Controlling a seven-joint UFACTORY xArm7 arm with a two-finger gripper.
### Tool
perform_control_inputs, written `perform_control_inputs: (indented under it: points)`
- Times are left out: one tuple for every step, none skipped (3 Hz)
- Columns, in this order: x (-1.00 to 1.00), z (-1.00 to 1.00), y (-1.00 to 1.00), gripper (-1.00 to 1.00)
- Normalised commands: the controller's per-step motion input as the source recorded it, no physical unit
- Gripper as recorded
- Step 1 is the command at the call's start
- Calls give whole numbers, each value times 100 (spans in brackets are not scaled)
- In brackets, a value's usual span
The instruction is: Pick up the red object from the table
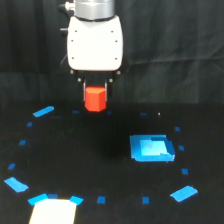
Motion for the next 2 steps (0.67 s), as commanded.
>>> perform_control_inputs:
  points:
    - [24,9,26,-97]
    - [6,30,30,-81]
